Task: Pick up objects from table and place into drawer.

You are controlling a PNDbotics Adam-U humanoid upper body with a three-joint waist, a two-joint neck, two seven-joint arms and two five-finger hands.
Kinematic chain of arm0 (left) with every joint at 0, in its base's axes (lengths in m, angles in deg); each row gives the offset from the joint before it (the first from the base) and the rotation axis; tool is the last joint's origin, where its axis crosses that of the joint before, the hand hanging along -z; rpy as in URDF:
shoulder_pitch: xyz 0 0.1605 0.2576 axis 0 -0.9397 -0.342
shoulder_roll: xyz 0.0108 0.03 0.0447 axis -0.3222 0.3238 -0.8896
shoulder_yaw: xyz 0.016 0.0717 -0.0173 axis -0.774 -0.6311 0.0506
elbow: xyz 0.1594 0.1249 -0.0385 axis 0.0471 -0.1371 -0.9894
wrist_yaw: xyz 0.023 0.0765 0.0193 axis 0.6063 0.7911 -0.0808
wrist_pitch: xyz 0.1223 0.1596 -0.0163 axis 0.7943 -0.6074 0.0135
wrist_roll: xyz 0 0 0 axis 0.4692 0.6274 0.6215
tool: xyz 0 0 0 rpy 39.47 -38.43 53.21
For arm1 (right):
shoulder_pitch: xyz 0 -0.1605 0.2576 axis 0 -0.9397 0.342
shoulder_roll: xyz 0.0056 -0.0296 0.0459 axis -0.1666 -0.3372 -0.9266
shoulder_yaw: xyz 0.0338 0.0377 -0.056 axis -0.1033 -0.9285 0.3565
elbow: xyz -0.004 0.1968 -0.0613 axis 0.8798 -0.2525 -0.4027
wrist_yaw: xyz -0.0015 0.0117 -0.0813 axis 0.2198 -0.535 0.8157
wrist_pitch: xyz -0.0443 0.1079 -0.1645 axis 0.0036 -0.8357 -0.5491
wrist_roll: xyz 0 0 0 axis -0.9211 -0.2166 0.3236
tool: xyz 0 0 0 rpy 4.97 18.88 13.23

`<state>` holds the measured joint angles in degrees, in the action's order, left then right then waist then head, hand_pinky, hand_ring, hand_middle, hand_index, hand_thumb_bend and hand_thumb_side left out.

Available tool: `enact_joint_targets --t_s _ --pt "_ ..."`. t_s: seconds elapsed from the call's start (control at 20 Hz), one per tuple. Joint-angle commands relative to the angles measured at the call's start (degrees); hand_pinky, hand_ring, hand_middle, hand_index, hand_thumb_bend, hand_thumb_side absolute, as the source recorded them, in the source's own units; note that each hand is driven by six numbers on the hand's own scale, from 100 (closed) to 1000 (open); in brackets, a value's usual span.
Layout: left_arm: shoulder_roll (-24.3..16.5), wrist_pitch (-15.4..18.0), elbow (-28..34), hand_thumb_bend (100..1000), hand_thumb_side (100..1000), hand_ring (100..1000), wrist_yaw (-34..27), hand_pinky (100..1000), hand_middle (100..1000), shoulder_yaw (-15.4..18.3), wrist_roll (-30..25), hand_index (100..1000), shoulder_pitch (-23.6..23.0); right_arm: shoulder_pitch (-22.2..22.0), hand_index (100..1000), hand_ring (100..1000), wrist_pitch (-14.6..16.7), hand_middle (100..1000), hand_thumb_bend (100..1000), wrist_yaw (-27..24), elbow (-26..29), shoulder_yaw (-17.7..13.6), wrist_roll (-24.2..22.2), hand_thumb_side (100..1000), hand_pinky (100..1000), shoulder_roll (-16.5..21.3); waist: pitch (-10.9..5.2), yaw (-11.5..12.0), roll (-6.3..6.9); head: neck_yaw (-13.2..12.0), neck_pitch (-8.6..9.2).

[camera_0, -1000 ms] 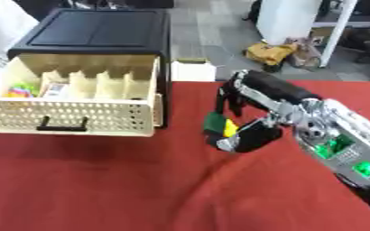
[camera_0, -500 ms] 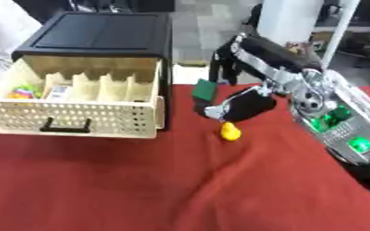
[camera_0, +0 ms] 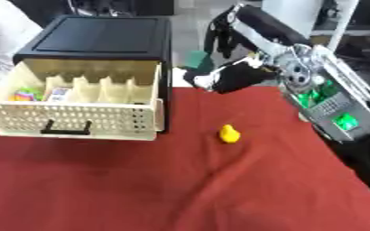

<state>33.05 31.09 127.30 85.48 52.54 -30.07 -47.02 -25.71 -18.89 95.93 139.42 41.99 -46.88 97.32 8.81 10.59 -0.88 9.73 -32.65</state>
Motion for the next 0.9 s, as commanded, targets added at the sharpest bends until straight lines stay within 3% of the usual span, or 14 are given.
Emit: enact_joint_targets --t_s 0.05,0.5,0.9 --pt "-1.2 0.04 0.71 106 1000 100 0.0 100 100 0.4 -0.13 678 0.82 2.78 505 597 0.49 280 449 1.41 -3.26 -0.83 1.06 300 612 -1.21 -1.05 0.14 0.09 0.19 0.53" --pt "-0.99 -0.08 0.71 111 1000 100 -0.1 100 100 0.28 -0.39 677 0.93 8.05 503 597 2.03 279 449 3.99 -13.16 -0.89 2.69 304 612 -5.63 -1.35 0.9 -0.3 0.4 0.29" --pt "-0.86 -0.21 0.71 113 1000 100 -0.16 100 100 0.15 -0.76 677 1.03 10.55 502 598 3.42 279 449 5.25 -16.72 -0.88 3.66 308 612 -8.59 -1.5 1.54 -0.49 0.63 0.2"
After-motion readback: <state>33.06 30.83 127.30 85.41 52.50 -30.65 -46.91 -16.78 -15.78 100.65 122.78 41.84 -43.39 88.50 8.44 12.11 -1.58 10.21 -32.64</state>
